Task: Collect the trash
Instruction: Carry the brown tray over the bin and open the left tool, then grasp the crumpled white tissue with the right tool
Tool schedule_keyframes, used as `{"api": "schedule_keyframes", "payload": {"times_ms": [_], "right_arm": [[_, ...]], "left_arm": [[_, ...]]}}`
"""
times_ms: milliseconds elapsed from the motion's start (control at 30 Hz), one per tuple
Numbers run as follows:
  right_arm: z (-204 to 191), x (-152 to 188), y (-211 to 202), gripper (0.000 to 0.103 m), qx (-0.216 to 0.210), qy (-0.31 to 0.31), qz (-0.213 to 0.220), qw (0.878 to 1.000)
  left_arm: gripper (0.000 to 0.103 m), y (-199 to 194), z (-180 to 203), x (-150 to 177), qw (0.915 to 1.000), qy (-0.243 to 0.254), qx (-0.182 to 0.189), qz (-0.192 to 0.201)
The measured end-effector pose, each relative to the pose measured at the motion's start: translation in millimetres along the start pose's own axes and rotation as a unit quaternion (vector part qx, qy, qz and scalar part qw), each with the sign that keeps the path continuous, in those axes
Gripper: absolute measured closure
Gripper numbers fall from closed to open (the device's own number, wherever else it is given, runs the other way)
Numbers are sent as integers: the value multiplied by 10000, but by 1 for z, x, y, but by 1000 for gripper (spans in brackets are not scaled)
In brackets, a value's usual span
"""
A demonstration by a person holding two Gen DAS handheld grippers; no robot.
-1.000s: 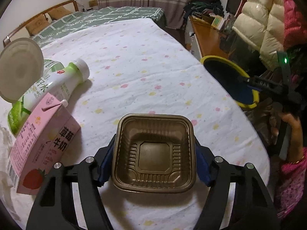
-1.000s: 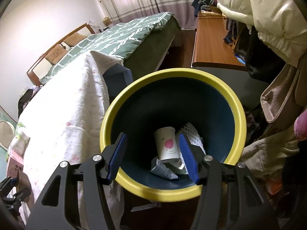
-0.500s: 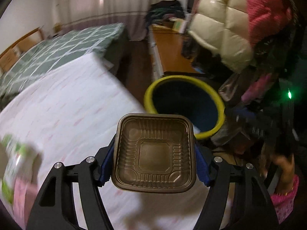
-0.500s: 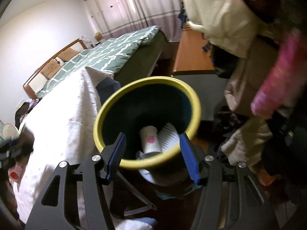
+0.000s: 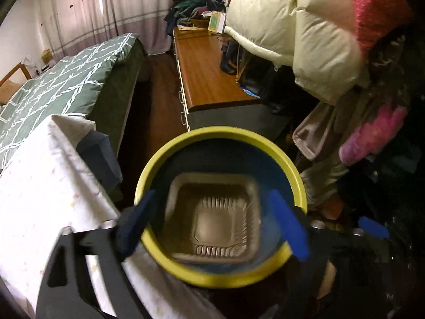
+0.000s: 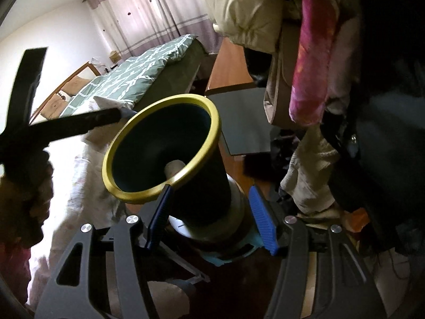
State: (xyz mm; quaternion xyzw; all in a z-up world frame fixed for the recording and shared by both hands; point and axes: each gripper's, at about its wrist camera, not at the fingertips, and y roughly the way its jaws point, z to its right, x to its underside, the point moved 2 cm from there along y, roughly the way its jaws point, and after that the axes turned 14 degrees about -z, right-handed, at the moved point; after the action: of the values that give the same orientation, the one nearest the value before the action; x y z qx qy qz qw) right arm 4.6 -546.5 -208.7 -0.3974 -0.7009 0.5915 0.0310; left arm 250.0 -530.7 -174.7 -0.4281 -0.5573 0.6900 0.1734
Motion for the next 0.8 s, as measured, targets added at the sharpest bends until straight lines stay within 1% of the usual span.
{"api": "schedule_keyframes", "payload": {"times_ms": [67, 133, 200, 267, 333, 400, 533, 667, 800], "right_arm": [[1, 1, 1, 46, -25, 28, -32, 10000], [1, 2, 2, 46, -62, 27, -50, 10000], [-1, 4, 3, 46, -98, 3, -59, 9999], [-3, 5, 6, 46, -106, -25, -60, 9999], [-8, 5, 11, 46, -153, -54, -120, 9998], [-13, 6, 16, 46, -190, -113, -194, 9996], [-37, 9, 17, 46, -258, -381, -210, 9987], [-68, 12, 12, 46, -366, -681, -207, 9968], [-111, 19, 8, 46, -529, -1096, -207, 9923]], "left_arm": [[13, 3, 1, -5, 10000, -47, -37, -10], [12, -3, -1, -5, 9999, -153, 40, 51], [11, -20, -6, 5, 9994, -282, 74, 187], [10, -40, -11, 22, 9984, -426, 132, 338], [7, -62, -14, 42, 9971, -530, 199, 503], [7, -82, -20, 65, 9960, -606, 239, 609], [7, -124, -40, 118, 9925, -889, 286, 786], [7, -167, -67, 169, 9872, -1215, 114, 1024], [6, -211, -94, 219, 9812, -1473, -252, 1220]]}}
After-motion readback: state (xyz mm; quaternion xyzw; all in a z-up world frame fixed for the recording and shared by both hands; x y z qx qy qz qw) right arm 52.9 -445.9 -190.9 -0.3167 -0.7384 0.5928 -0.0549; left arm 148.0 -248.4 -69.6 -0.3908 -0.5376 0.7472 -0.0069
